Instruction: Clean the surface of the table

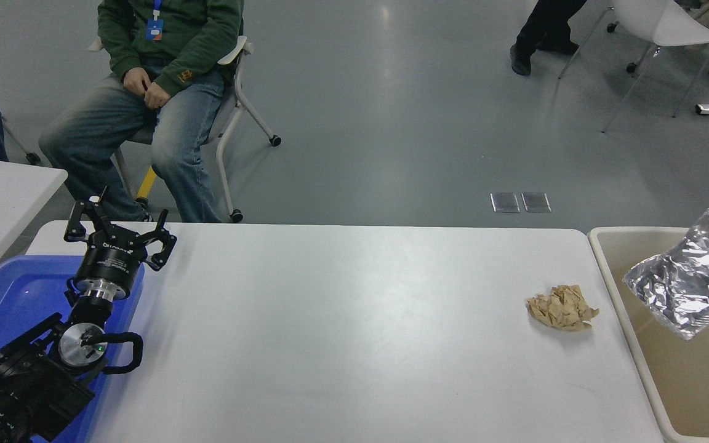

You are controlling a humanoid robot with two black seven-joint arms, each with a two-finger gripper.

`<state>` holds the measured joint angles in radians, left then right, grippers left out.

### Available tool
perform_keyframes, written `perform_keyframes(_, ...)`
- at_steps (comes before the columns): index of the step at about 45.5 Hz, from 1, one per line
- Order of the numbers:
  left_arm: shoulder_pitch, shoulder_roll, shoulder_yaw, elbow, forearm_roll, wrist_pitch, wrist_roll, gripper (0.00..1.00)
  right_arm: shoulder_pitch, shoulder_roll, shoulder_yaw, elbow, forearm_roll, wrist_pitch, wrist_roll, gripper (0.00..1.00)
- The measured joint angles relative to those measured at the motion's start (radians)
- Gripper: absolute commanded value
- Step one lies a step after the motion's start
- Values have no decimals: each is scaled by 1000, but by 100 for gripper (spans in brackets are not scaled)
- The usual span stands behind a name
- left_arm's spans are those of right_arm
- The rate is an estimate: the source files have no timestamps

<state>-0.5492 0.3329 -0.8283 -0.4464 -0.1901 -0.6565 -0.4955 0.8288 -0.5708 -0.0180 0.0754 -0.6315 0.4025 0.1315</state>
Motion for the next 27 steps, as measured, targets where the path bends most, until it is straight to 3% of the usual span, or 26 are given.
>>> perform_keyframes(27,0,0,0,0,0,0,0,100,-2,47,-29,-49,1,-49,2,0)
